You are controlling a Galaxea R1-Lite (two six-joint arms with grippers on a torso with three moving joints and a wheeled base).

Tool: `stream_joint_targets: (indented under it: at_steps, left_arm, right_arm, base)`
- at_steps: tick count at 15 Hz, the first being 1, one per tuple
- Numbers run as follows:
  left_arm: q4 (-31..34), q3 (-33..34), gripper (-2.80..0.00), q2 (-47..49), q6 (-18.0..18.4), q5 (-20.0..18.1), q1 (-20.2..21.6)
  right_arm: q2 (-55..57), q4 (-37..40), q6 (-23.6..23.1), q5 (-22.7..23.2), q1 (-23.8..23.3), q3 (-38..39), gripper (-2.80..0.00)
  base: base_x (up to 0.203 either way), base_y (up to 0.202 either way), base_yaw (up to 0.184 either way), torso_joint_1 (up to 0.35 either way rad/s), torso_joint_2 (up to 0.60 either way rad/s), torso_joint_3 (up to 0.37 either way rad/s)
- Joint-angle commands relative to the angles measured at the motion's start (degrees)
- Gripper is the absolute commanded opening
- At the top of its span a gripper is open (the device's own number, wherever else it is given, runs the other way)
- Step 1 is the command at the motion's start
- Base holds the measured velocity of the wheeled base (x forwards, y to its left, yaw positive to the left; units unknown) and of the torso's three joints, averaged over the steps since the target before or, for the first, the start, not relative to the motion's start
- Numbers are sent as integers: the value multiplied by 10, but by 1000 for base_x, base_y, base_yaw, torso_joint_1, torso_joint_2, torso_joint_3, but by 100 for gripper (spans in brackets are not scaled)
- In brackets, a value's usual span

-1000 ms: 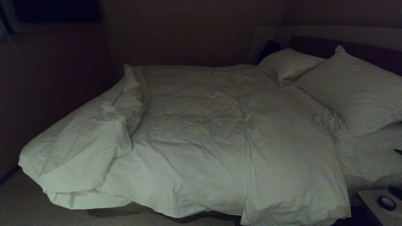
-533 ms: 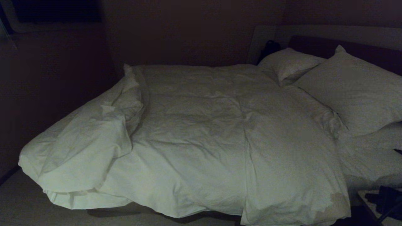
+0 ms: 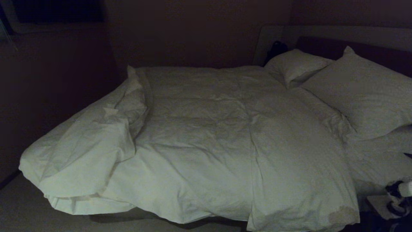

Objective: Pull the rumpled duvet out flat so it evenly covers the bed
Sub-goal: Flatten the corners of the folded blanket

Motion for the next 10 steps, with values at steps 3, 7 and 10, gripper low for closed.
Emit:
stream_joint_targets:
  at_steps: [3,7,10]
  left_arm:
    - [-8,-109,-280,272,-87,-61,0]
    - [-95,-164,-280,548,-99,-112,-11]
    - [-185,-201,-280,768,-81,-109,-60]
  right_arm:
    - [54,-177,1,6,-12,22,-280]
    - [85,-179,1,34,-50,5,-280]
    - [112,-181,0,44,-68,-8,-280]
  base:
    - [0,0,0,0,0,0]
    - [0,0,0,0,0,0]
    - [0,0,0,0,0,0]
